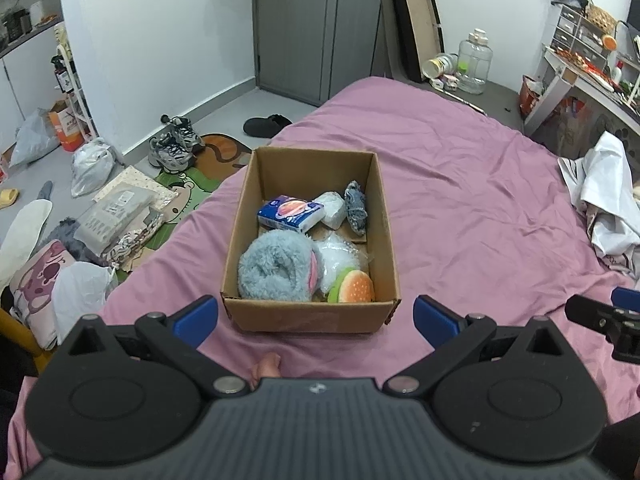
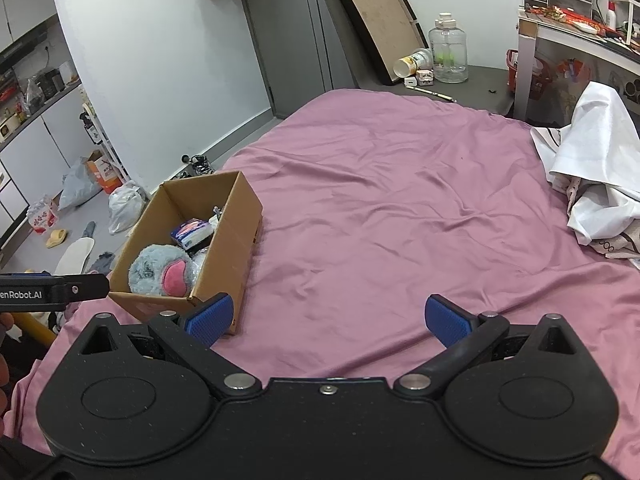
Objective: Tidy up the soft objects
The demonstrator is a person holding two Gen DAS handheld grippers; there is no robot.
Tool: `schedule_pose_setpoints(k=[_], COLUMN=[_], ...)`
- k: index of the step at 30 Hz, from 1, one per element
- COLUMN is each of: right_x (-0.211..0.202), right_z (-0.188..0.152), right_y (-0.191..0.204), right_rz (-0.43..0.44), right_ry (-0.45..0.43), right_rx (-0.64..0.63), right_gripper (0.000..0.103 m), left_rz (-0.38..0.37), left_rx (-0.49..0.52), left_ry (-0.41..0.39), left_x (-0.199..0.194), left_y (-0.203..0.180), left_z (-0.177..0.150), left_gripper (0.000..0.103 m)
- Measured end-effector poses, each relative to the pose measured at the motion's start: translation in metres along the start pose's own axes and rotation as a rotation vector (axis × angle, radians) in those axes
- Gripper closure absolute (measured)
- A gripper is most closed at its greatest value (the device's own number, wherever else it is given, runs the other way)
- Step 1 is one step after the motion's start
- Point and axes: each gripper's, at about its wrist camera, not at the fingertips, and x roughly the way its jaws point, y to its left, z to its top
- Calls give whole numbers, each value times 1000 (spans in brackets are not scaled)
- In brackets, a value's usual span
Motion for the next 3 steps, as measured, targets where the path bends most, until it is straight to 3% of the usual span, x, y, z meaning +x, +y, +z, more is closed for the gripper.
schedule_pose_setpoints(k=[3], right_x=[3], right_z=[-1], right_y=[-1], right_rz=[-17], right_ry=[0], right_rx=[0], right_gripper=[0], left_rz=[-2], left_rx=[8], left_ry=[8], left_x=[4], left_y=[4], left_z=[-2], left_gripper=[0])
